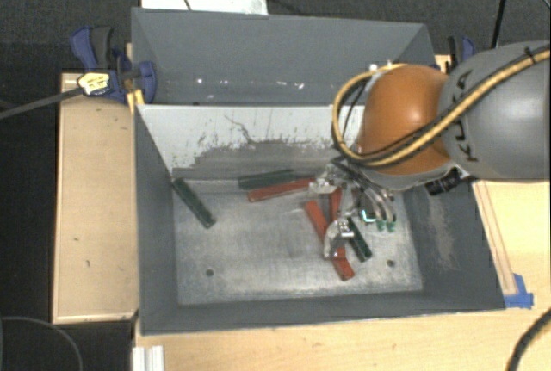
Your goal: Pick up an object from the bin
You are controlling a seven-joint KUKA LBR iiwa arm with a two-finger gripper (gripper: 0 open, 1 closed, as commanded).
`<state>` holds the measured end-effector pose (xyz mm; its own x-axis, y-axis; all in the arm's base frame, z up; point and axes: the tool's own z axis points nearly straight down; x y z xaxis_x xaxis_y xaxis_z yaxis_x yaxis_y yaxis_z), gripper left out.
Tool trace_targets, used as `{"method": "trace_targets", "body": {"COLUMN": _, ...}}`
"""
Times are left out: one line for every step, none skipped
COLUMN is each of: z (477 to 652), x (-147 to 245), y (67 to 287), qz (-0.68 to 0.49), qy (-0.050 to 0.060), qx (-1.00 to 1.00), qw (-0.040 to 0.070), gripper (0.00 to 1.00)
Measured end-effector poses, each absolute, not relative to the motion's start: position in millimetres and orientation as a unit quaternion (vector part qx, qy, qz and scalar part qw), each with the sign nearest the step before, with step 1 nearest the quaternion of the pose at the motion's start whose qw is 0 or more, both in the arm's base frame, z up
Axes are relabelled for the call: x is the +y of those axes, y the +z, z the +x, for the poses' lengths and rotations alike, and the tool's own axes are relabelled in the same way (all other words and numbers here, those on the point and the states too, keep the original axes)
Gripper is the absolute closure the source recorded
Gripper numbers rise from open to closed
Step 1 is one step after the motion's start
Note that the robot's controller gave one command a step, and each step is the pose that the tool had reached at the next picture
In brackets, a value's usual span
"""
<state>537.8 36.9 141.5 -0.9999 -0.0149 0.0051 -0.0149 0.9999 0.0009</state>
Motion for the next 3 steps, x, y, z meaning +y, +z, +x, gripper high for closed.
{"method": "trace_targets", "body": {"z": 539.7, "x": 37, "y": 145, "qz": 0.007, "qy": -0.001, "qx": -1.0, "qw": -0.001, "gripper": 0.0}}
{"method": "trace_targets", "body": {"z": 520.4, "x": 13, "y": 107, "qz": 0.036, "qy": -0.001, "qx": -0.999, "qw": -0.004, "gripper": 0.0}}
{"method": "trace_targets", "body": {"z": 552.8, "x": -27, "y": 89, "qz": 0.129, "qy": -0.001, "qx": -0.992, "qw": -0.002, "gripper": 0.0}}
